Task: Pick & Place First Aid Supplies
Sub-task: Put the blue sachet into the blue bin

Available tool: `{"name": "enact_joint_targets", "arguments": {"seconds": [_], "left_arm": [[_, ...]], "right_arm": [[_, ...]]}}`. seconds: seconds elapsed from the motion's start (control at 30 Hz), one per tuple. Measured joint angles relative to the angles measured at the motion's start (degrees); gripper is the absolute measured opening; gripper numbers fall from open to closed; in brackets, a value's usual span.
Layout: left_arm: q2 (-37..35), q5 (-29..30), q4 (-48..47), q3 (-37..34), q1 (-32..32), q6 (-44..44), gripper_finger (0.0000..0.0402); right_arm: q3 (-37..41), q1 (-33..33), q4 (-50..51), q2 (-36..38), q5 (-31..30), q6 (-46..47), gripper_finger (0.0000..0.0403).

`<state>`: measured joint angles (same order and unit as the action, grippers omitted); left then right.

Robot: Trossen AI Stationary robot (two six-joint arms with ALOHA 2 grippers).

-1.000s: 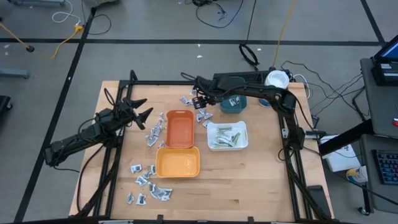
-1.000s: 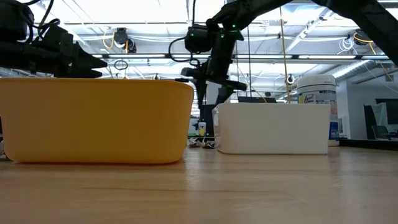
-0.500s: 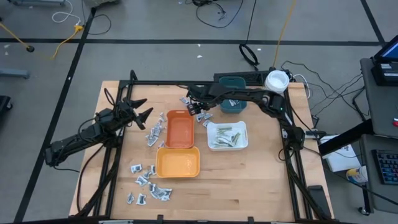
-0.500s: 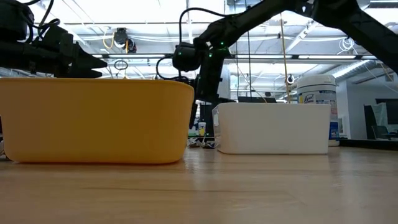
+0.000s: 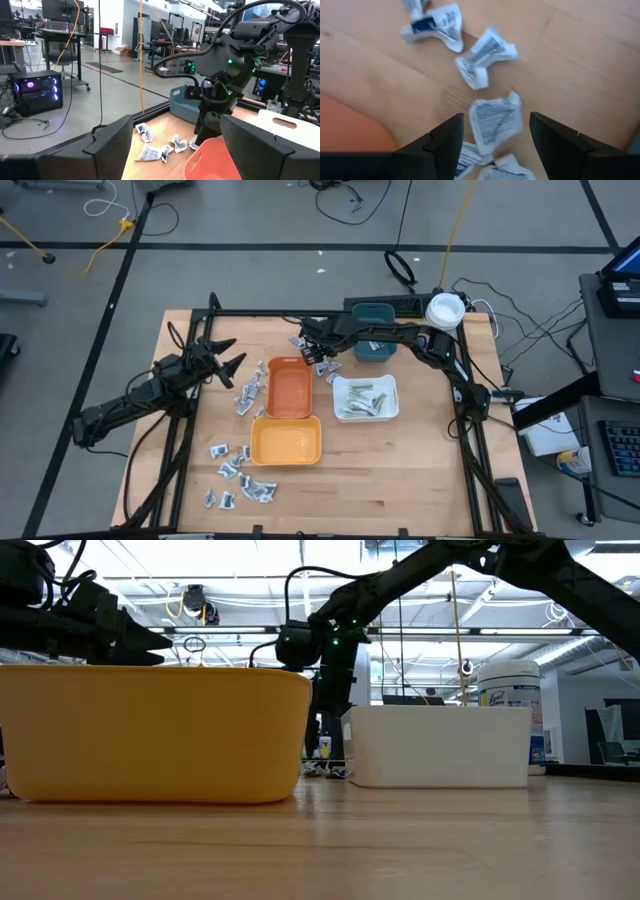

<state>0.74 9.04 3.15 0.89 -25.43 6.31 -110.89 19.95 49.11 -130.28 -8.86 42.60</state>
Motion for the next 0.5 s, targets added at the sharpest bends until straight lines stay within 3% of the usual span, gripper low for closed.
{"name": "enact_joint_targets", "arguments": {"seconds": [0.5], "left_arm": [[0.0,0.0,0.0,0.0,0.0,0.0,0.0308]], "right_arm": [[0.8,0.0,-1.2,-0.6,1.7,-3.8,0.0051]]}}
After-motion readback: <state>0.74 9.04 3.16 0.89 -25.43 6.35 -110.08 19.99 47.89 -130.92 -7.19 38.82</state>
